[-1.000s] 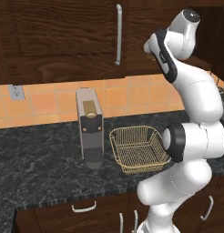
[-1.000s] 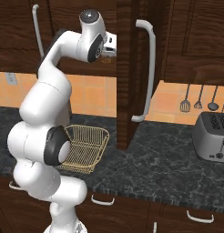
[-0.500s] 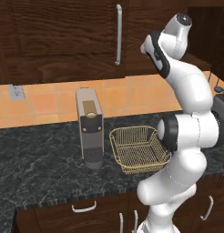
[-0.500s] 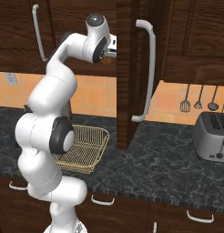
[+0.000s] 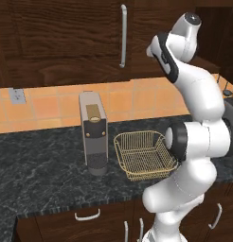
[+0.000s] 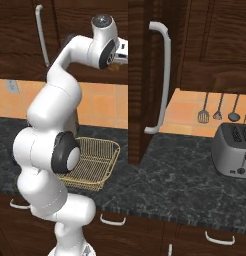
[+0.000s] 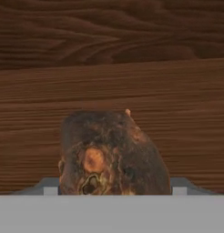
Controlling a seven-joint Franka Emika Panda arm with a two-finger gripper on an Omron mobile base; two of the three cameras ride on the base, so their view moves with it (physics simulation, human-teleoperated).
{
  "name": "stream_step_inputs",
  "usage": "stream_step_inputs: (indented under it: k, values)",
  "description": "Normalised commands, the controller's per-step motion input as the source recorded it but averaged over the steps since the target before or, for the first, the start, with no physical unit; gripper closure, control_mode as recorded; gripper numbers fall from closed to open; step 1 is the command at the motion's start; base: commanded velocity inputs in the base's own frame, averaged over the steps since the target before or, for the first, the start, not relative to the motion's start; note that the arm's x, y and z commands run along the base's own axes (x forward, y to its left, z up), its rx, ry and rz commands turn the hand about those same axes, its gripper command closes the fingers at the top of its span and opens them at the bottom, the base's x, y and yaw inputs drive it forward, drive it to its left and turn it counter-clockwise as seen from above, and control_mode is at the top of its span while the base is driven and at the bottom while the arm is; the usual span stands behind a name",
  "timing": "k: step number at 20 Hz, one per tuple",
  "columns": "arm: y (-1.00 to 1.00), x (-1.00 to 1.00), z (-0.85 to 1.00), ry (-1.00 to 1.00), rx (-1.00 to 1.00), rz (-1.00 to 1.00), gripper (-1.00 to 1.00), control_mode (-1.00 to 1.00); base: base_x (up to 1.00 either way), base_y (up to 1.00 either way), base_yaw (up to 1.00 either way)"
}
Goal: Open the cabinet, pick up the bread from the cabinet and place it in the basket. Then move the basket to the dining counter.
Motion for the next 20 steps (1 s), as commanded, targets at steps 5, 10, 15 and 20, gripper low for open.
stream_step_inputs:
  k: [5,10,15,20]
  values:
    - [0.37,-1.0,-0.25,-0.03,-0.01,0.0,1.0,-1.0,0.0,0.0,0.0]
    - [0.16,-1.0,0.0,0.0,0.0,0.0,1.0,-1.0,0.0,0.0,0.0]
    - [0.09,-1.0,0.0,0.04,0.0,0.0,1.0,-1.0,0.0,0.0,0.0]
    - [0.07,-1.0,-0.08,0.19,0.04,0.0,1.0,-1.0,0.0,0.0,0.0]
